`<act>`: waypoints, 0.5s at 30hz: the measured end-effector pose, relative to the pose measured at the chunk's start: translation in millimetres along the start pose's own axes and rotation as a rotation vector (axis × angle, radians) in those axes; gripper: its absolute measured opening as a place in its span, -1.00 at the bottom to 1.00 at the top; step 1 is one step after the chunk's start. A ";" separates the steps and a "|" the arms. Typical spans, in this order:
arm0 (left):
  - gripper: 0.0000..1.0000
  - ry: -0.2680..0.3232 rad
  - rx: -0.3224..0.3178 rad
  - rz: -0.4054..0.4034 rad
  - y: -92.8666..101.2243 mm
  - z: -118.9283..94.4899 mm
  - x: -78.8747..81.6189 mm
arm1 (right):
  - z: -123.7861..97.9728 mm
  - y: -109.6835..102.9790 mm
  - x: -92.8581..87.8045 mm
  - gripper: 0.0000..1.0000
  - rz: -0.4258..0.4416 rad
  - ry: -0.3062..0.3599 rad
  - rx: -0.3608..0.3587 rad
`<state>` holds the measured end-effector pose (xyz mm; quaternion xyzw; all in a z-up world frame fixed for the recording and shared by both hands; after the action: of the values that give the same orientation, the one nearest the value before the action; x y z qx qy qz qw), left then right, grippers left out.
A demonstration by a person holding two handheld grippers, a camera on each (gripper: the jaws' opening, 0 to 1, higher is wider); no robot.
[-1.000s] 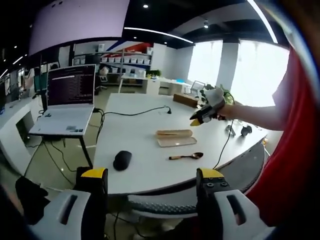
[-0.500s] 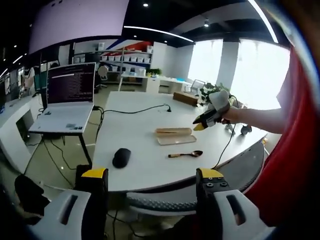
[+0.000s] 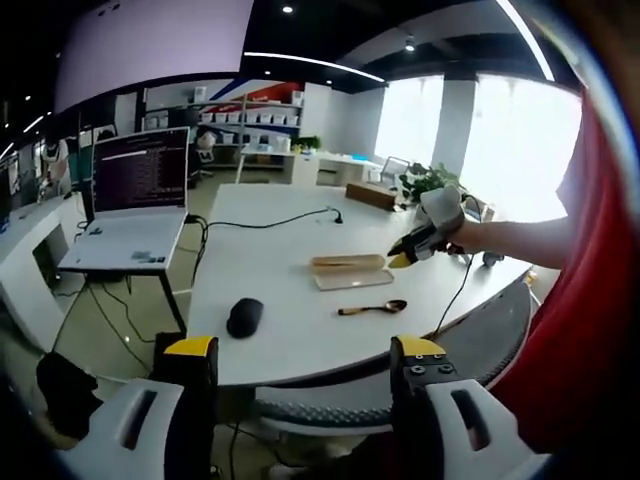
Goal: Arrange the utensils inside the cutlery case until each visible utensil rests in its matching compartment.
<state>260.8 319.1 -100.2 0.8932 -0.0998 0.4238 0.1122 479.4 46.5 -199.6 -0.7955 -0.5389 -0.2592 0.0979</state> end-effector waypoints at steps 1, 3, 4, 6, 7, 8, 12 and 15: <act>0.44 0.001 -0.002 -0.004 1.5 0.1 -0.7 | -0.6 0.7 0.3 -0.64 0.006 0.005 0.000; 0.44 0.002 -0.007 -0.010 6.1 0.8 -2.0 | -3.0 2.4 6.4 -0.57 0.063 0.061 -0.007; 0.44 0.000 -0.012 -0.007 9.3 2.0 -4.0 | -5.0 -0.1 12.0 -0.53 0.105 0.113 0.019; 0.44 -0.010 -0.016 -0.007 12.0 3.9 -7.3 | -5.8 0.3 11.2 -0.53 0.135 0.119 0.031; 0.44 -0.016 -0.023 -0.009 13.7 4.5 -9.1 | -5.1 1.3 9.2 -0.54 0.113 0.104 0.016; 0.44 -0.017 -0.025 -0.009 14.5 4.6 -9.1 | -4.4 2.6 7.4 -0.54 0.089 0.093 -0.004; 0.45 -0.009 -0.029 -0.012 14.7 2.8 -6.5 | -0.9 1.3 1.5 -0.58 0.034 0.048 -0.023; 0.46 -0.001 -0.023 -0.015 11.6 0.9 -3.8 | -0.6 1.8 -1.0 -0.58 0.010 0.032 -0.030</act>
<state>255.9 308.1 -102.3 0.8928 -0.0981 0.4213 0.1255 480.5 44.7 -199.4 -0.7953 -0.5292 -0.2796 0.0958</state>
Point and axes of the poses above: the point that each gripper's makers call its tool centre point, and the gripper's own axes: z roughly forward along the fingers, y roughly to its right, x roughly out of its top, the point moved 3 cm from there along -z, roughly backward along the fingers, and after that the axes turned 9 degrees about -y, right-handed, at the moved point
